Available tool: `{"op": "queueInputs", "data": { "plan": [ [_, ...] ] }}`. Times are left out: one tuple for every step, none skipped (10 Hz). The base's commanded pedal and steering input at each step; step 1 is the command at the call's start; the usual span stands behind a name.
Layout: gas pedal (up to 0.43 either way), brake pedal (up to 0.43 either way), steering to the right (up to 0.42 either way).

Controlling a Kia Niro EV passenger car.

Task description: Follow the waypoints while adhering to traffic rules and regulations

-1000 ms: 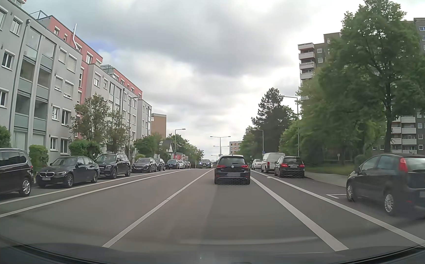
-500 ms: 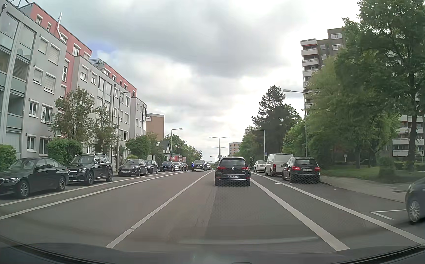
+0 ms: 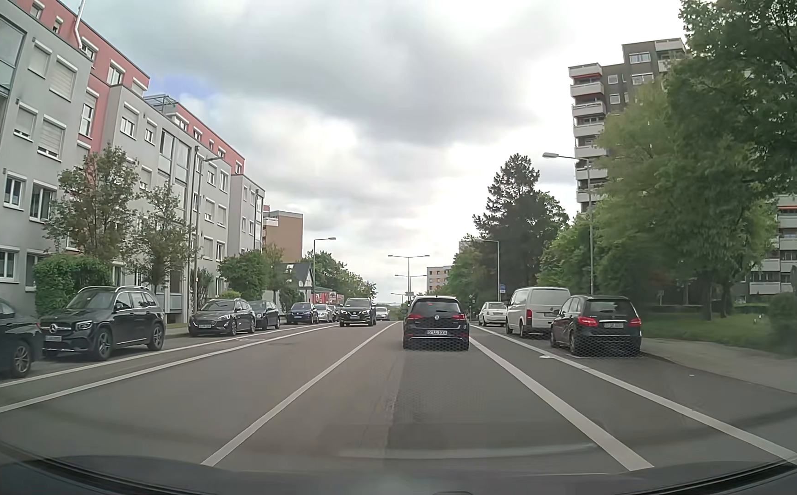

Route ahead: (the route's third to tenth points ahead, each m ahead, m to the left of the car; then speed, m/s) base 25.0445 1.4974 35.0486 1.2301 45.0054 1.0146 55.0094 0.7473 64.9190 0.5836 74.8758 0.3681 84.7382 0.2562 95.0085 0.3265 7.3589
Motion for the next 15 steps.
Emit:
{"op": "queueInputs", "data": {
  "plan": [
    [0.15,0.0,0.007],
    [0.15,0.0,0.007],
    [0.157,0.0,0.007],
    [0.157,0.0,0.007],
    [0.157,0.0,0.006],
    [0.169,0.0,0.006],
    [0.169,0.0,0.006],
    [0.169,0.0,0.005],
    [0.169,0.0,0.004],
    [0.169,0.0,0.004],
    [0.169,0.0,0.004],
    [0.169,0.0,0.004],
    [0.169,0.0,0.004],
    [0.169,0.0,0.003],
    [0.169,0.0,0.002]
  ]
}}
